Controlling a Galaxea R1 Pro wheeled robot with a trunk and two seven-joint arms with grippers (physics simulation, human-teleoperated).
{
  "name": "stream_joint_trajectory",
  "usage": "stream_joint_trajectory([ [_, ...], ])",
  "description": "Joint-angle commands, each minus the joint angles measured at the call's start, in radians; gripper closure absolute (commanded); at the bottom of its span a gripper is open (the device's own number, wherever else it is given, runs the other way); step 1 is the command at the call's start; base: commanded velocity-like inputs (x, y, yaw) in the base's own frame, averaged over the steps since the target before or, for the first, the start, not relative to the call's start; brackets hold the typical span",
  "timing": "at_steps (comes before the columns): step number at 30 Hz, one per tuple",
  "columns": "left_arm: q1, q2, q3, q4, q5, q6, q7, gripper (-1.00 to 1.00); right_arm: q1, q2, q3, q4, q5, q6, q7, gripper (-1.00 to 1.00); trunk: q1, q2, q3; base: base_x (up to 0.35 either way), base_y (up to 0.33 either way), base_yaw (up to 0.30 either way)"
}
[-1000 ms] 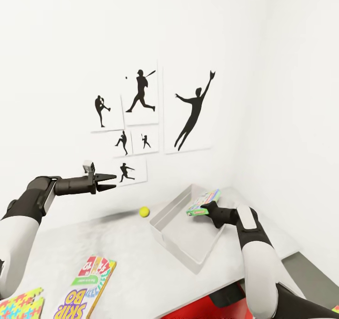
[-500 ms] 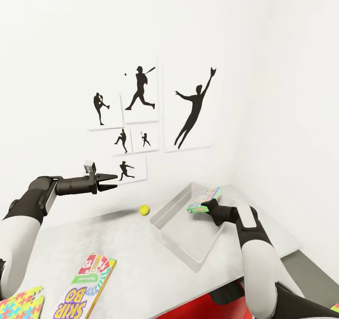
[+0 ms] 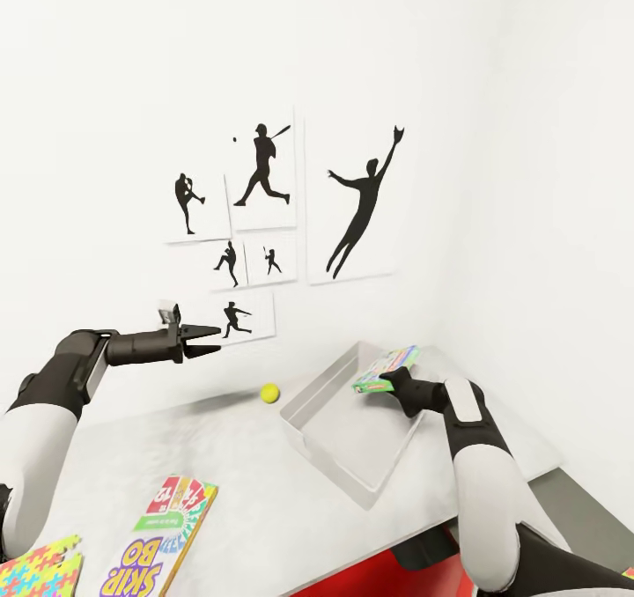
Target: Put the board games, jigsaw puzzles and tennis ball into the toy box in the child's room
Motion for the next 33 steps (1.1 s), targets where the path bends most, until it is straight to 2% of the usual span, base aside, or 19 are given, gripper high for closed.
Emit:
stream_joint_trajectory([
  [1, -0.001, 0.0, 0.001, 0.0, -0.004, 0.011, -0.005, -1.0, -0.001, 0.001, -0.004, -0.002, -0.011, 0.003, -0.01, 1.0, 0.001, -0.002, -0.001, 0.0, 0.0, 0.0],
  [17, -0.001, 0.001, 0.001, 0.0, -0.004, 0.011, -0.005, -1.0, -0.002, 0.003, -0.004, -0.001, -0.011, 0.003, -0.01, 1.0, 0.001, -0.002, -0.002, 0.0, 0.0, 0.0],
  [33, -0.001, 0.001, 0.0, 0.0, -0.005, 0.011, -0.005, -1.0, -0.008, 0.005, -0.004, 0.0, -0.011, 0.003, -0.011, 1.0, 0.001, -0.002, -0.02, 0.0, 0.0, 0.058],
])
